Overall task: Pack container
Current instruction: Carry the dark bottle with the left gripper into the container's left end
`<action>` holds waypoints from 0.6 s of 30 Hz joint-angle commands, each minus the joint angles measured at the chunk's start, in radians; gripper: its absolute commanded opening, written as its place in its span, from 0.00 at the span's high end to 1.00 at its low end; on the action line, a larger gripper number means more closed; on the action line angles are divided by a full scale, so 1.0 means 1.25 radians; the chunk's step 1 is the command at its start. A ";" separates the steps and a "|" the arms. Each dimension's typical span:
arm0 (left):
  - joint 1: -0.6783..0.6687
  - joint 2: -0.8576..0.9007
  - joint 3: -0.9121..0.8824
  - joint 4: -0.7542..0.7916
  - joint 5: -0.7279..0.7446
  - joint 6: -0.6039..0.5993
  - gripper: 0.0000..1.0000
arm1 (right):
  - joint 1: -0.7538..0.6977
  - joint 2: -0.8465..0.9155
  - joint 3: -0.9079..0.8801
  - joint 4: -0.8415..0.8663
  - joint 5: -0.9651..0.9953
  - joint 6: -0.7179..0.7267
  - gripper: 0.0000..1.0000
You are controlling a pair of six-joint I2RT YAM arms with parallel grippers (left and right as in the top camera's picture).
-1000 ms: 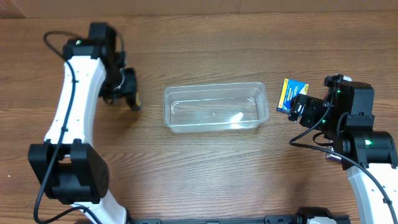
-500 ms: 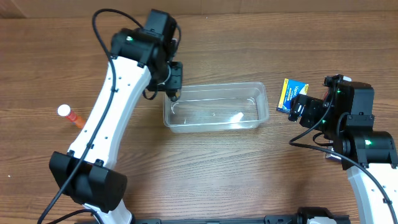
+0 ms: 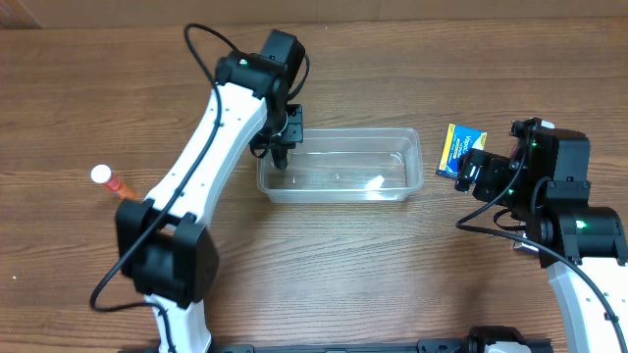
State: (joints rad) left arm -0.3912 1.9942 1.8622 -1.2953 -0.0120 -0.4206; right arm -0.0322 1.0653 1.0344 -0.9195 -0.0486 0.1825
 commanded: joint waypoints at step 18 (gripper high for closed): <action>-0.002 0.099 -0.001 0.008 0.002 -0.016 0.47 | -0.002 -0.001 0.026 0.003 0.001 0.001 0.00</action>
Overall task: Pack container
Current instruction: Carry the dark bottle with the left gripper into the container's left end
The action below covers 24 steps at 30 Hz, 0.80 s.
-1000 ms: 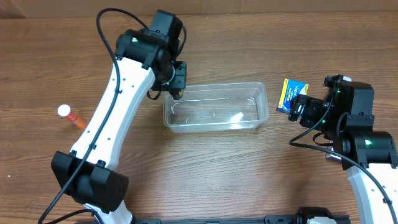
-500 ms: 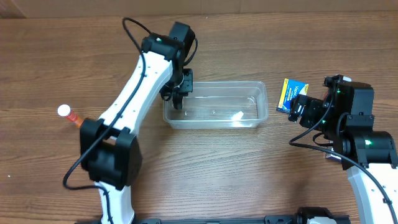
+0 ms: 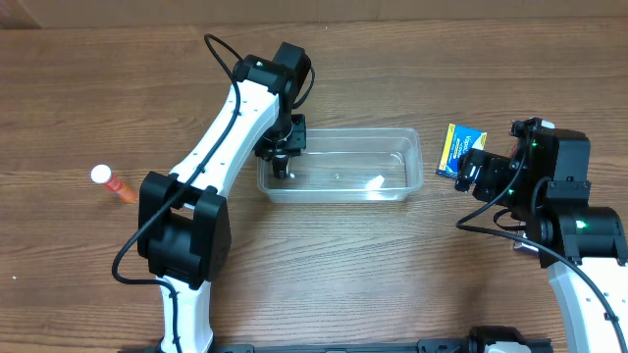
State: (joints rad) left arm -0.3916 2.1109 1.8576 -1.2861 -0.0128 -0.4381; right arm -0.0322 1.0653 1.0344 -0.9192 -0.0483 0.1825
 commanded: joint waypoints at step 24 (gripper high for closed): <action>0.238 -0.328 0.196 -0.312 -0.203 -0.169 0.00 | -0.002 -0.001 0.026 0.003 0.000 0.001 0.00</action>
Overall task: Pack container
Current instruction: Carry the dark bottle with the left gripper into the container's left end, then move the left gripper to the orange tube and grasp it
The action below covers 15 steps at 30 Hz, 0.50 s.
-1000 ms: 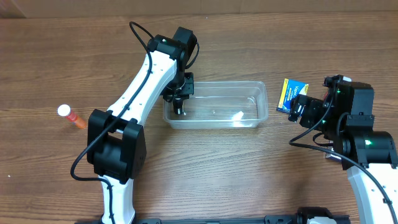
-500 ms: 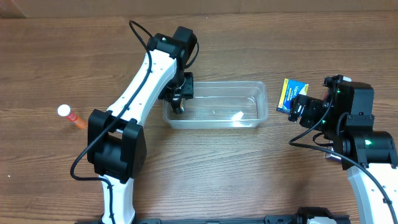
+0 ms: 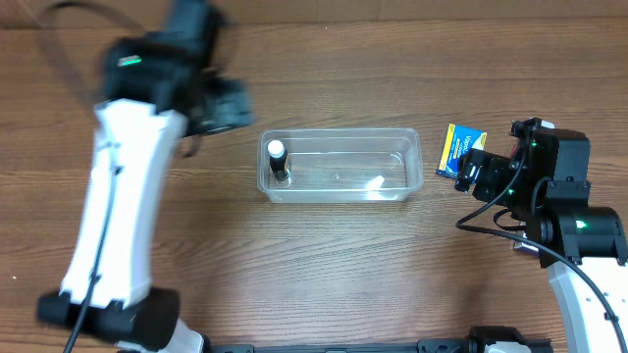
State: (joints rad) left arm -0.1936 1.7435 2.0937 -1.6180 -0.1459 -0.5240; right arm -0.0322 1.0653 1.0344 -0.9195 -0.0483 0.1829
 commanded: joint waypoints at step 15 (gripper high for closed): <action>0.391 -0.044 -0.256 0.096 -0.067 -0.037 0.00 | -0.002 -0.001 0.026 0.004 0.000 0.000 0.00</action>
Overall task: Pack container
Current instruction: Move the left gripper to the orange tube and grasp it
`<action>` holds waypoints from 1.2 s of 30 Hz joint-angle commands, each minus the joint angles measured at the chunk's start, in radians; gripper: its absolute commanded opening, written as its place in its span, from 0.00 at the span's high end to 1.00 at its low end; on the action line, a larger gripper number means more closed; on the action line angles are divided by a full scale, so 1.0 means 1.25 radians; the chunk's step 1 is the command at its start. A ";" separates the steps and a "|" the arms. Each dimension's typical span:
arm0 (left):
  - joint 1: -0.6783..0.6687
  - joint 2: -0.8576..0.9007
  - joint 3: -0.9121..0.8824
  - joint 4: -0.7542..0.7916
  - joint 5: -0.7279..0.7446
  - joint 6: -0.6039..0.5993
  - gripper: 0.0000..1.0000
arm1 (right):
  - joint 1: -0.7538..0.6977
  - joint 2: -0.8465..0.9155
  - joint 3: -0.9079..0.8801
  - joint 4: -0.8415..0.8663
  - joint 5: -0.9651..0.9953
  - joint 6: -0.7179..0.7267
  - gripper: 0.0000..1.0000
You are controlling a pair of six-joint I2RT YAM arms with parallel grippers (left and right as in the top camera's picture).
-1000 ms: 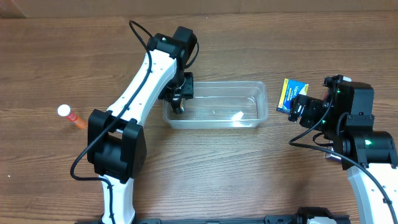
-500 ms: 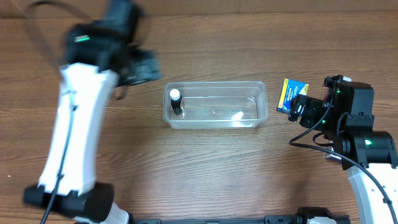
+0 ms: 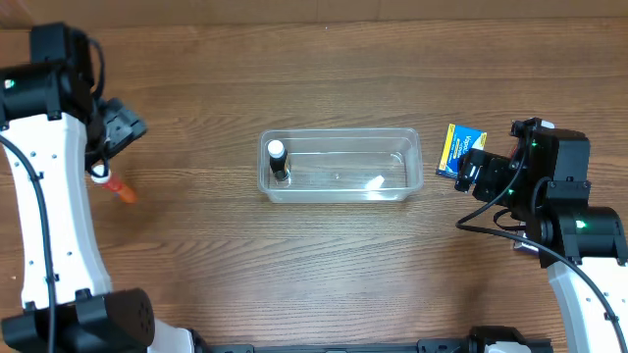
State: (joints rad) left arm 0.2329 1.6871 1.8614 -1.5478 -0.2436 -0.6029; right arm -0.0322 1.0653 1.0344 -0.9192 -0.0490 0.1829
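Note:
The clear plastic container lies at the table's middle. A small black bottle with a white cap stands at its left end, and a small white piece lies near its right end. An orange tube lies at the far left, its white cap partly under my left arm. My left gripper hangs just above and behind that tube, its jaws apparently open and empty. A blue and yellow packet lies right of the container. My right gripper sits at the packet's near edge, its jaws hidden.
The wooden table runs across the whole view. The right arm's body fills the right edge and the left arm's white link runs down the left edge.
My left arm has swung further left, from just left of the container to over the orange tube. The bottle stays standing in the container. The right arm has not moved.
My left gripper was at the container's left end, lowering the black bottle inside. Then it had let go and drawn away to the left, leaving the bottle upright in the container. Now it is above the orange tube at the far left.

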 commanded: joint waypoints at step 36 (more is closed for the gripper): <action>0.164 0.212 -0.218 0.285 0.138 0.172 0.45 | -0.002 -0.001 0.026 0.000 0.001 0.000 0.00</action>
State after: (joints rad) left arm 0.4385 1.9511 1.5749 -1.1946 -0.0635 -0.3954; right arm -0.0322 1.0653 1.0344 -0.9211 -0.0483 0.1829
